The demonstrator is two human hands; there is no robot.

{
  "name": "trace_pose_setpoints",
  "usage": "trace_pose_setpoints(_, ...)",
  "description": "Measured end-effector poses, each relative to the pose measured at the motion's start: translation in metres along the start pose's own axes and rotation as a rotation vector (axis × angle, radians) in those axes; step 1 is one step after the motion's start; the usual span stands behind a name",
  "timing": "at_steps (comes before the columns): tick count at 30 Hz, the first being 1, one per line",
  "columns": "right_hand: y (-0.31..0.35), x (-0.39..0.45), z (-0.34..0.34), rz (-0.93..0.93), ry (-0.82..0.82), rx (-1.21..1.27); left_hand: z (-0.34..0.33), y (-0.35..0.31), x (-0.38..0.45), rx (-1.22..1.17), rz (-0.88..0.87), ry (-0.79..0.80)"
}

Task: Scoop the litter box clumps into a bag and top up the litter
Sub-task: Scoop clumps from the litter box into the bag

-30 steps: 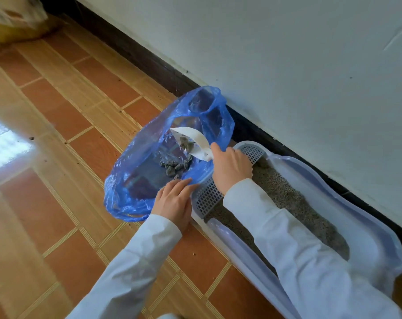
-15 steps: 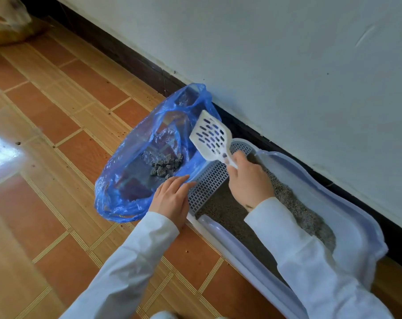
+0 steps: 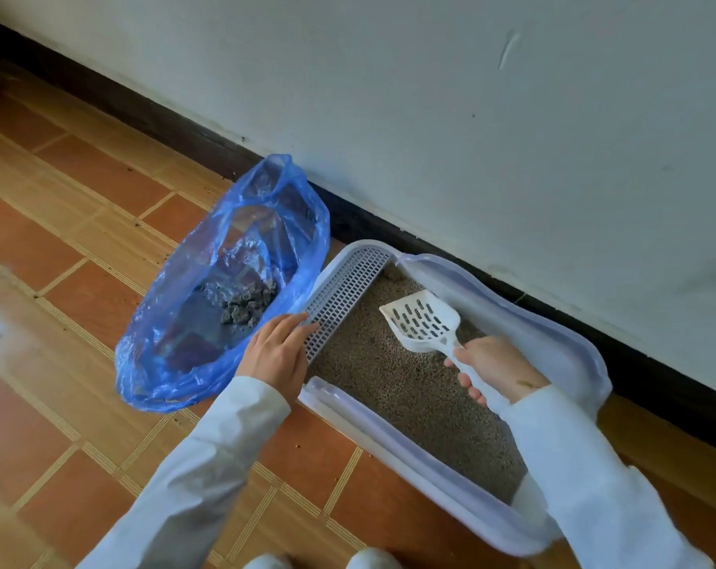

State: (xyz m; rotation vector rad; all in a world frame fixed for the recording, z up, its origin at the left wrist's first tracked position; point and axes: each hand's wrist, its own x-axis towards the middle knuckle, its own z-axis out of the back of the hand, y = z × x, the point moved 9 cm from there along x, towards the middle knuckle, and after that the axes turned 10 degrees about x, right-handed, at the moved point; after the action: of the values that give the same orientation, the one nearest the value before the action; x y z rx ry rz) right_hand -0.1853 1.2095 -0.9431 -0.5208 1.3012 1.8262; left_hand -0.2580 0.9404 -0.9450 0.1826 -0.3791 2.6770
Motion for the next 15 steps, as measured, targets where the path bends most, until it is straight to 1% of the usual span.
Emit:
trace_pose_setpoints(2, 0.000, 0.007, -0.008, -0.049, 0.028, 0.013, -0.001, -0.001, -0.001, 0.003, -0.010, 0.009)
trace_pose_setpoints(6, 0.010, 0.023, -0.028, -0.041, 0.042, 0.042, -0.004, 0.004, -0.003, 0.014, -0.003, 0.032)
trace_pose_setpoints(11, 0.030, 0.031, -0.047, -0.022, 0.043, 0.079, -0.004, 0.010, -0.006, 0.001, 0.013, 0.016)
trace_pose_setpoints(15, 0.039, 0.029, -0.049, -0.029, 0.057, 0.082, -0.004, 0.011, -0.007, -0.004, 0.012, 0.006)
